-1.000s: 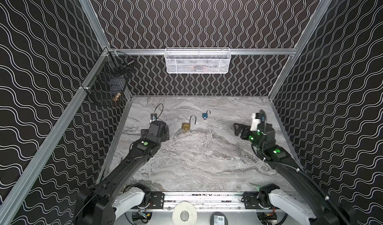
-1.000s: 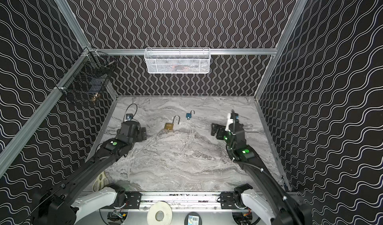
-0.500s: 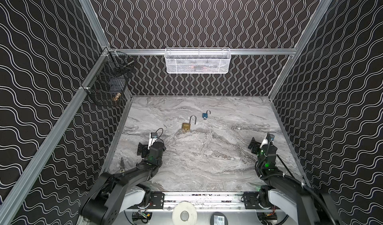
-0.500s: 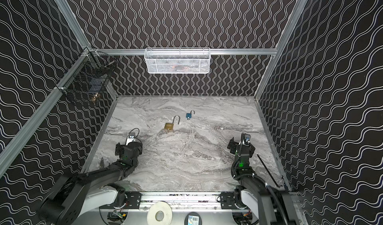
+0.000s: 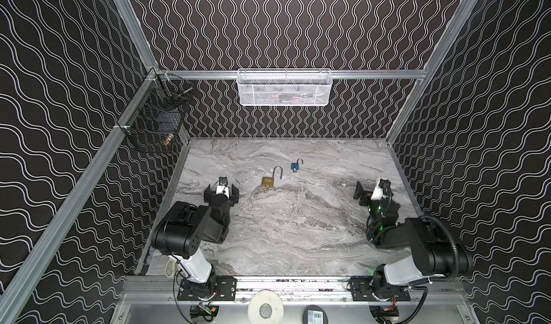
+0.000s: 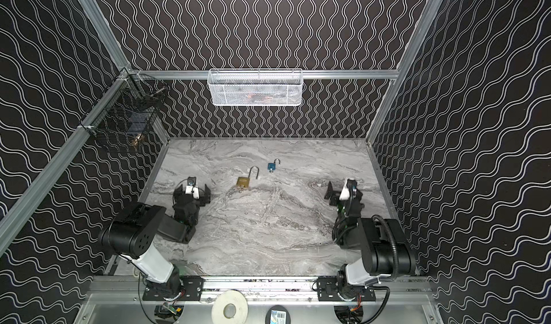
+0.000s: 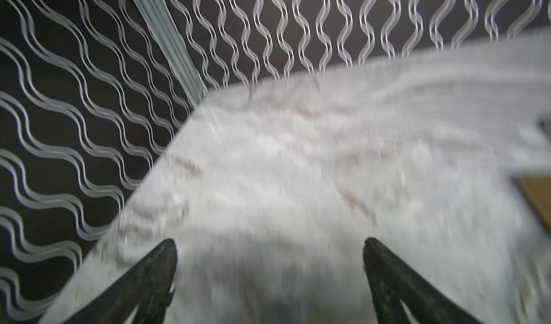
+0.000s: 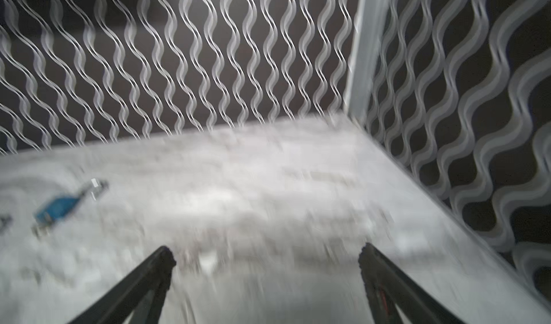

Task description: Unlock with the key

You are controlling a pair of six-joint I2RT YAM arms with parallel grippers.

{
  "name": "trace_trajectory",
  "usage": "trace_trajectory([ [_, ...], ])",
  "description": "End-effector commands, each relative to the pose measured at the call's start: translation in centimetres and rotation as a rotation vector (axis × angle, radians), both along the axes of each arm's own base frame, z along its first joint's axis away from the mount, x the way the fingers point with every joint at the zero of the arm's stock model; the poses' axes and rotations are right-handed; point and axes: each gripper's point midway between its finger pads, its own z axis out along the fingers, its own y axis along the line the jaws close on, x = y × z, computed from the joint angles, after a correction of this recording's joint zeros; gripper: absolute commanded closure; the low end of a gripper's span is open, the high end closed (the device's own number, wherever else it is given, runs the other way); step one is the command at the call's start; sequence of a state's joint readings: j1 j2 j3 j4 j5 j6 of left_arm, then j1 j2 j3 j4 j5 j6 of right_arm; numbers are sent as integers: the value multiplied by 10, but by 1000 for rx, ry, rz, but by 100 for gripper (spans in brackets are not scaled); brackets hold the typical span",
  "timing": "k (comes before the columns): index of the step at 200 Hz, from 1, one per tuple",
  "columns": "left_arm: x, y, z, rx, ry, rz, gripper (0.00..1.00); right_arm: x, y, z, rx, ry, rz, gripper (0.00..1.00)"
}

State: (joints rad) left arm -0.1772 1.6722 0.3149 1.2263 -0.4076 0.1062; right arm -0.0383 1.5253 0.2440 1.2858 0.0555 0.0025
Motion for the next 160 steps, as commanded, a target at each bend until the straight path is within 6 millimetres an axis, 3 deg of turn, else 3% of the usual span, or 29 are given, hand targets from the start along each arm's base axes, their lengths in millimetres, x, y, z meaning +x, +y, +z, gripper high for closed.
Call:
trace_trajectory([
  [1, -1, -1, -16, -24, 75, -20, 1, -6, -13, -17, 13, 53, -70, 1],
  [19, -1, -1, -18, -24, 87, -19, 1, -5, -28, -21, 33, 80, -157, 1],
  [160, 0, -2, -17, -19, 76, -21, 1, 0, -20, -23, 18, 92, -116, 1],
])
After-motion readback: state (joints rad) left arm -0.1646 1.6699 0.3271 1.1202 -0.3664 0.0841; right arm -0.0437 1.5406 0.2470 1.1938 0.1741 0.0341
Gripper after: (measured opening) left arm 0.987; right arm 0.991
